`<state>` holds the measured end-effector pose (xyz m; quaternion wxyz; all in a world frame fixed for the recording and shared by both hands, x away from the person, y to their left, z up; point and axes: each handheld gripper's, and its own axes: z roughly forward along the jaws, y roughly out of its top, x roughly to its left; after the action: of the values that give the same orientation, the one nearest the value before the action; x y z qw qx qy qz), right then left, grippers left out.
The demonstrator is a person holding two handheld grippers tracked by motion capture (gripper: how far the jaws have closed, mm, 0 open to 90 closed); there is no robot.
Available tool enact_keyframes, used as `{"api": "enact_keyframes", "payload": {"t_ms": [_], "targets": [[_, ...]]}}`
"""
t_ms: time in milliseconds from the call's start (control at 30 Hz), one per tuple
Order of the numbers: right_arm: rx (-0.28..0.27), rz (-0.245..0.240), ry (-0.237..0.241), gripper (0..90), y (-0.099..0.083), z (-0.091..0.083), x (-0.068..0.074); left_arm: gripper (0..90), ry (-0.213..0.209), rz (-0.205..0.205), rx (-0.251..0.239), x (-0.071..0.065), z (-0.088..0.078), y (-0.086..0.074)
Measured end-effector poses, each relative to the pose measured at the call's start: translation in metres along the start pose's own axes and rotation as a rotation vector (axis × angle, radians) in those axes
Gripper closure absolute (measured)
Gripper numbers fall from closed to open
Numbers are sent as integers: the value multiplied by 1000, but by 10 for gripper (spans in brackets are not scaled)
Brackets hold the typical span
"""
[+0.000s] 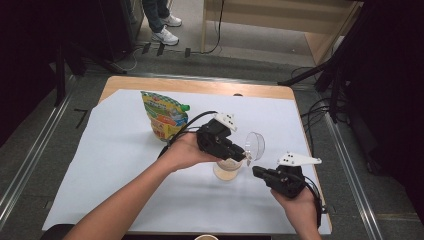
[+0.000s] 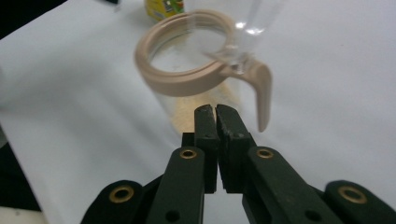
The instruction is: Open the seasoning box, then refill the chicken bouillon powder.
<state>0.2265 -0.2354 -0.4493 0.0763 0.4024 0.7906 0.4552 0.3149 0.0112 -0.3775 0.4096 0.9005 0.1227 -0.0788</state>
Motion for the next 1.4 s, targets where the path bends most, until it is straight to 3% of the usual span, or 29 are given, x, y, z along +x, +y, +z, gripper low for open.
{"api": "enact_keyframes", "payload": {"t_ms": [67,167,233,300,433,667,833,1000,1167,1400], "targets": [[-7,-5,11,867,-2,-3,7,752,5,-4,-7,1,-5,-4],[-14,-9,26,831,-1,-3,15,641,4,-42,5,6,-10,-9],[-12,2,40,805,1,0,18,623,7,-47,6,8,-15,-15],[-7,-8,57,758,2,4,21,605,11,-56,-14,11,-19,-21],[-4,-27,77,627,5,10,31,566,-12,-96,-6,17,-29,-30],[9,-61,115,587,10,17,48,555,26,-154,-14,21,-52,-50],[17,-55,152,539,18,27,58,528,46,-181,-32,26,-63,-64],[18,-93,156,515,33,37,69,482,69,-195,-44,27,-75,-71],[34,-178,155,493,49,55,85,485,73,-210,-42,31,-88,-84],[48,-162,191,503,56,73,86,467,117,-229,-64,38,-106,-98]]}}
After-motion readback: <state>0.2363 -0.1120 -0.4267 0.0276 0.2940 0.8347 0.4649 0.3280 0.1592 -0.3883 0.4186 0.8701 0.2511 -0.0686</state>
